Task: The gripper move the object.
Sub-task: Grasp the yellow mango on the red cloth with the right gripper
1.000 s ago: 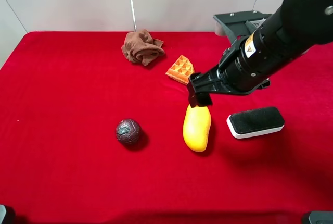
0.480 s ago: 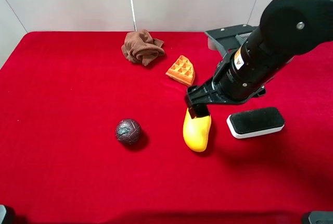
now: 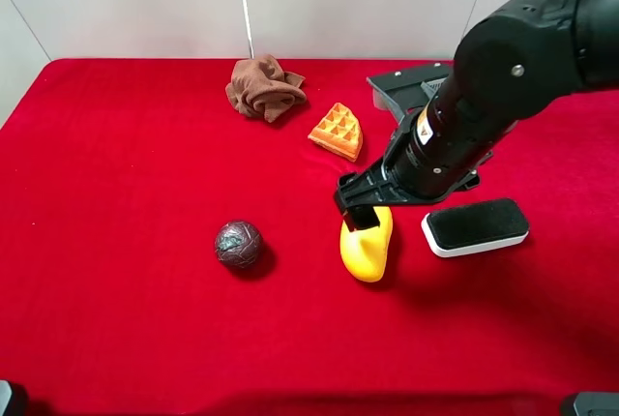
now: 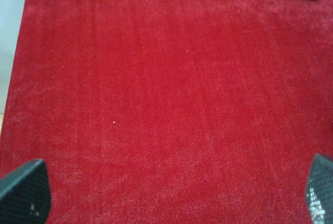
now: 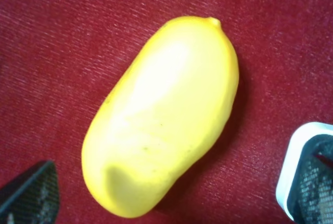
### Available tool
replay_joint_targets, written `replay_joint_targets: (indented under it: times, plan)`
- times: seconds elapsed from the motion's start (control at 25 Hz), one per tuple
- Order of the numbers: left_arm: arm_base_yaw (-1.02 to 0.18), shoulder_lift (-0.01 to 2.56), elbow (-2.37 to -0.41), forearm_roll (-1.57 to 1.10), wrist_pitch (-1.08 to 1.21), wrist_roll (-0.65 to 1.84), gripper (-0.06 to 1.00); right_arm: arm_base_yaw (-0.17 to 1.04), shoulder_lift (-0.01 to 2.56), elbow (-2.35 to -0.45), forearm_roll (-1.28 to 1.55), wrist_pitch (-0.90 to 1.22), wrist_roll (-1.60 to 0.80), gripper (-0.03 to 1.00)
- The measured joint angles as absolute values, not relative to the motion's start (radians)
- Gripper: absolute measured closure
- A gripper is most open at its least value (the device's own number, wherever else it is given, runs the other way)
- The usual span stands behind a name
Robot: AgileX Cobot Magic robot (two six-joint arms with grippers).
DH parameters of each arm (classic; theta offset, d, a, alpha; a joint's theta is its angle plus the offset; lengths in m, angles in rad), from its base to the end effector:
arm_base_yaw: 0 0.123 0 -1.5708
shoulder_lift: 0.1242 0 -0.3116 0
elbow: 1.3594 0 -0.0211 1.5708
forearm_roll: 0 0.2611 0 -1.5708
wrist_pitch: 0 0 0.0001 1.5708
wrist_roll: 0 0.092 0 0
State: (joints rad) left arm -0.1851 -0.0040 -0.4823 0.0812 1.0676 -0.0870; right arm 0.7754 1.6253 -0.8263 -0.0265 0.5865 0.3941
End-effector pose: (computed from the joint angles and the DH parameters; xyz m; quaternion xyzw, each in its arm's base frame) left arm -0.0191 0.0102 0.2763 0.0406 0.8569 -0.0293 0.5131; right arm 0.2092 0.2031 0.1864 -0.1975 0.9708 0.0677 0.1181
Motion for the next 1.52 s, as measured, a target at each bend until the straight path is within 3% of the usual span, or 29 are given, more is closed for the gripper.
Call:
replay_joint_targets:
  times: [1.52]
  plan:
    - [-0.185, -0.004, -0.482, 0.081, 1.068, -0.088, -0.03, 0.775, 1.799, -0.840, -0.009, 0.425, 0.424, 0.27]
